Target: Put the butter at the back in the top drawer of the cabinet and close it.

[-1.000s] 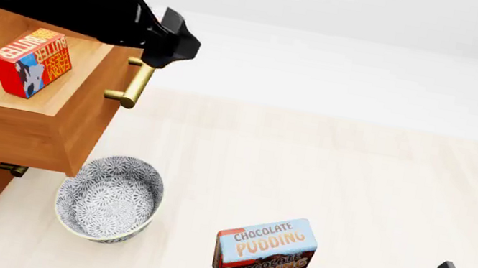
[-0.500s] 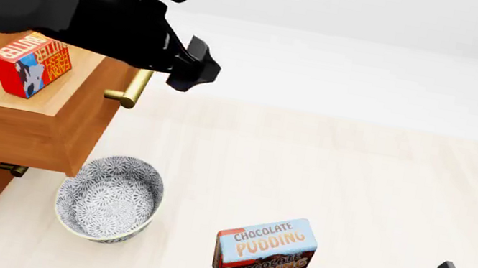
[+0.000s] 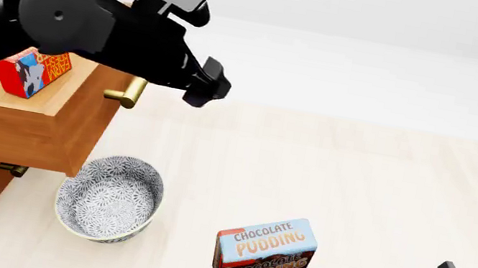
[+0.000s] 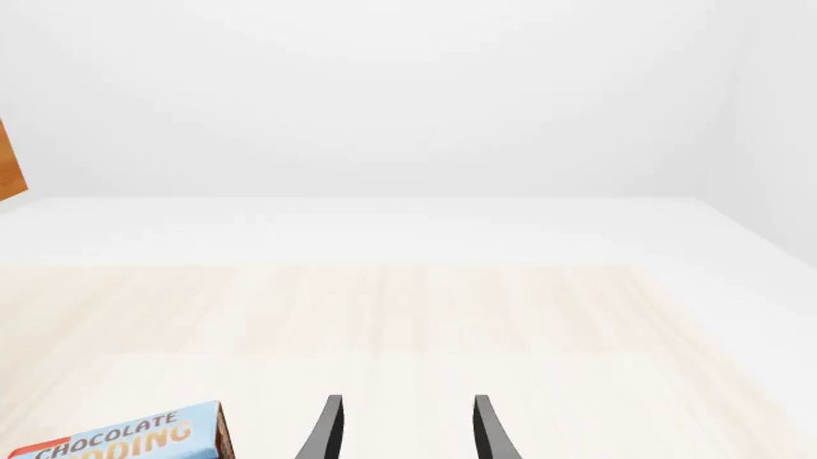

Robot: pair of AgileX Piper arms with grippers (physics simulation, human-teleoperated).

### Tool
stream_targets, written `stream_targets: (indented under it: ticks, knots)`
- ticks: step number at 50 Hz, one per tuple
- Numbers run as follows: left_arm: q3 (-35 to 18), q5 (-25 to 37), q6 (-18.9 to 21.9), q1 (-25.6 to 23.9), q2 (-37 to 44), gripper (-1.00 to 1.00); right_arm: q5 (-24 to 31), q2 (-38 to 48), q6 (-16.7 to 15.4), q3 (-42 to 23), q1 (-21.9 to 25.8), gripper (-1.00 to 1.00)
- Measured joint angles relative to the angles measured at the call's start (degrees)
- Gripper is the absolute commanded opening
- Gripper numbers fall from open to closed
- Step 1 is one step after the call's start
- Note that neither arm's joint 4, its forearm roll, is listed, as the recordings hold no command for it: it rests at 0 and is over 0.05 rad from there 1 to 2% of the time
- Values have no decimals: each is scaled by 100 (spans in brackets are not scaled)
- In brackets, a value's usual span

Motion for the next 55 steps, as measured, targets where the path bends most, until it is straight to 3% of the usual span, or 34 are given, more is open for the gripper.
stream_targets:
  ticks: [34,55]
  knots:
    - [280,-344,-119,59,395,100,0,0,0,0,0,100]
    - [607,-551,-19,339,404,100,0,0,0,0,0,100]
